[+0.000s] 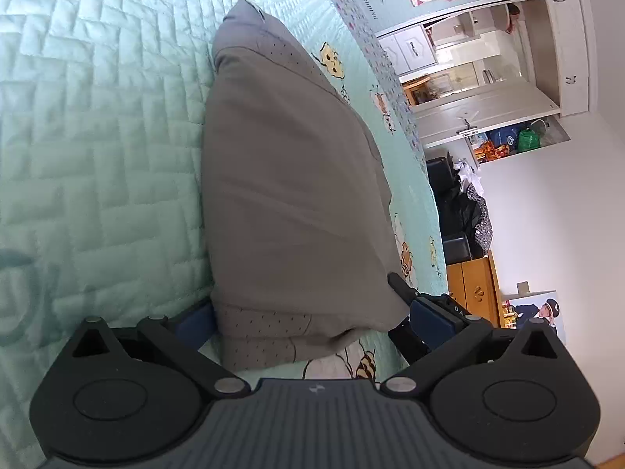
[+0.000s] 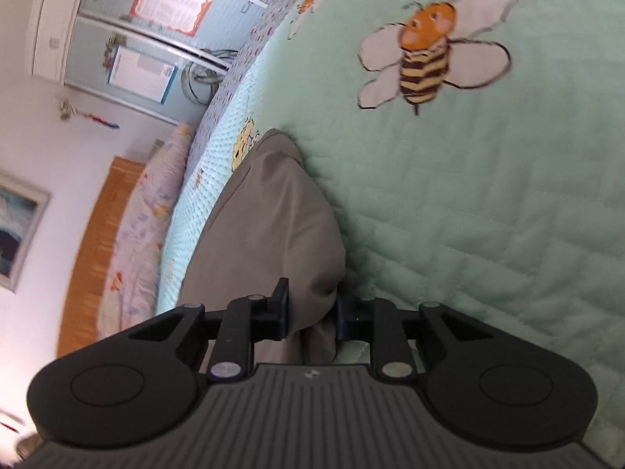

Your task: Fold clothes

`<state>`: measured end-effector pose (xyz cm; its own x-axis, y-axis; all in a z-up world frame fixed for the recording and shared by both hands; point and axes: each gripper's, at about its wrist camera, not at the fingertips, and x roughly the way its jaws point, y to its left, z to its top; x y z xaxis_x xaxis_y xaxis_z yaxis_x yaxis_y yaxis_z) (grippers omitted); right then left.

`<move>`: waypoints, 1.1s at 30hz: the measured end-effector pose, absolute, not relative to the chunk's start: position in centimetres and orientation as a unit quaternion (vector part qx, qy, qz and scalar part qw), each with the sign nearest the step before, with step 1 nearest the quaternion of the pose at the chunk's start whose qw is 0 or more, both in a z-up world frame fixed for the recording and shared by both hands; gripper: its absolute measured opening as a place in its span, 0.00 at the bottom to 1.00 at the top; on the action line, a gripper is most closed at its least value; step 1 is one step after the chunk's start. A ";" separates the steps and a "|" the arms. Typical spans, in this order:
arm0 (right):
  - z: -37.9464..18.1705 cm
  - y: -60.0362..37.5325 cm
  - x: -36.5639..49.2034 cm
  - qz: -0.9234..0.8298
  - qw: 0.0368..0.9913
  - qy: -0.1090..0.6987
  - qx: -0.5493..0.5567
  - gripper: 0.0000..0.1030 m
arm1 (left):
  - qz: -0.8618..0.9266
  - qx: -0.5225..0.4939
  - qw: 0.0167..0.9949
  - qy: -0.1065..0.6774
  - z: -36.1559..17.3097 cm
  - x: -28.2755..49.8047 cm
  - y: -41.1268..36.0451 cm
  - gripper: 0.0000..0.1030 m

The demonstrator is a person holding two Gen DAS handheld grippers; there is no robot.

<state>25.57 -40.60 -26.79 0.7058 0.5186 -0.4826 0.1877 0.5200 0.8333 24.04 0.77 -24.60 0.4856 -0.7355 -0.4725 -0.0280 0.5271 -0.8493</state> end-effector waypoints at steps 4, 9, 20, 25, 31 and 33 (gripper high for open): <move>-27.0 -39.6 25.5 0.095 0.792 0.359 0.485 0.14 | -0.225 -0.436 0.748 0.447 -24.8 24.7 0.4 0.99; -26.2 -38.1 23.3 0.067 0.818 0.332 0.465 0.12 | -0.224 -0.429 0.750 0.451 -24.5 26.1 -0.7 0.99; -23.3 -35.9 19.3 0.036 0.856 0.269 0.440 0.15 | -0.224 -0.443 0.696 0.519 -25.2 29.5 1.8 0.63; -22.9 -39.4 19.5 0.044 0.850 0.270 0.450 0.54 | -0.239 -0.423 0.709 0.511 -25.0 28.1 2.8 0.76; -21.8 -41.3 21.0 0.073 0.852 0.279 0.437 0.72 | -0.225 -0.397 0.741 0.492 -23.4 26.3 3.6 0.88; -21.6 -40.5 22.8 0.097 0.852 0.282 0.431 0.72 | -0.222 -0.381 0.753 0.488 -22.7 25.6 3.7 0.88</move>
